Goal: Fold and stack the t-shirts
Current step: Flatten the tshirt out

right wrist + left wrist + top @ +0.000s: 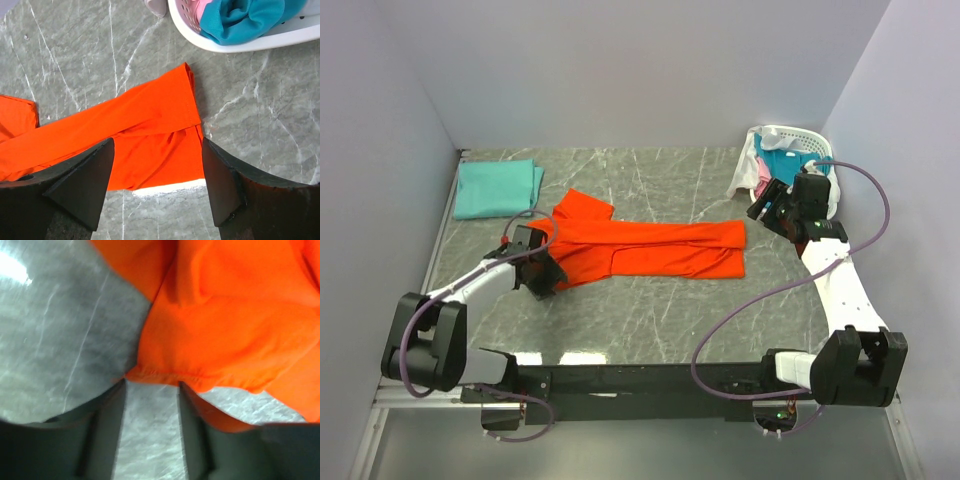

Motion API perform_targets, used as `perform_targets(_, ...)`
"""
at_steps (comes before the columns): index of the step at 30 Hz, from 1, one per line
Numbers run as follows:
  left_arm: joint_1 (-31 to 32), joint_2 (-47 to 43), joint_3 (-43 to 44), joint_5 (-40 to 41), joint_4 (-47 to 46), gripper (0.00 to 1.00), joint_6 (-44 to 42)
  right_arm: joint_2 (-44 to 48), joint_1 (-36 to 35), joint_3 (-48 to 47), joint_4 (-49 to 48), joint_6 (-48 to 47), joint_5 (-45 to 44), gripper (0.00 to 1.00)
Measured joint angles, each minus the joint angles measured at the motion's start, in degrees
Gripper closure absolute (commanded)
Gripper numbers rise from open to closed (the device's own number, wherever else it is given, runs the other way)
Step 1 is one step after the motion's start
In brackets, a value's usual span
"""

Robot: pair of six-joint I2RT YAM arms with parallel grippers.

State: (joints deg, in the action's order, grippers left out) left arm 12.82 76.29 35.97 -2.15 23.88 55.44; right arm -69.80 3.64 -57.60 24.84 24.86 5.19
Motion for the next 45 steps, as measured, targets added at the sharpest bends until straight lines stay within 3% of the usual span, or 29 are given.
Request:
perform_targets(6, 0.0, 3.9, 2.4, 0.7, -1.0, 0.68, -0.2, 0.0, 0.0, 0.0, 0.0, 0.0, 0.5, 0.23)
perform_targets(8, 0.0, 5.1, 3.3, 1.2, -1.0, 0.79, -0.1, 0.0, 0.0, 0.0, 0.0, 0.0, 0.7, 0.23)
perform_targets(9, 0.0, 6.1, 3.9, 1.4, -1.1, 0.99, -0.1, 0.0, 0.0, 0.0, 0.0, 0.0, 0.8, 0.23)
perform_targets(16, 0.0, 8.7, 6.1, 3.4, -3.3, 0.99, -0.7, 1.0, 0.0, 1.3, 0.3, 0.9, 1.2, 0.23)
perform_targets(22, 0.1, 4.1, 3.8, 7.3, -2.2, 0.99, -1.6, 0.7, 0.0, 6.5, 1.6, 1.7, 0.2, 0.26)
perform_targets(29, 0.1, -2.6, 1.5, 7.9, -2.2, 0.99, -1.7, -8.6, 0.0, 7.5, 0.2, 3.5, 0.5, 0.47)
perform_targets(41, 0.1, -4.9, 0.6, 7.9, -2.2, 0.99, -1.7, -21.2, 0.0, 4.0, -4.2, 5.0, 0.8, 0.49)
perform_targets(45, 0.1, -4.9, 0.6, 7.9, -2.5, 0.99, -1.7, -23.4, 0.0, 3.7, -6.0, 5.4, 2.0, 0.53)
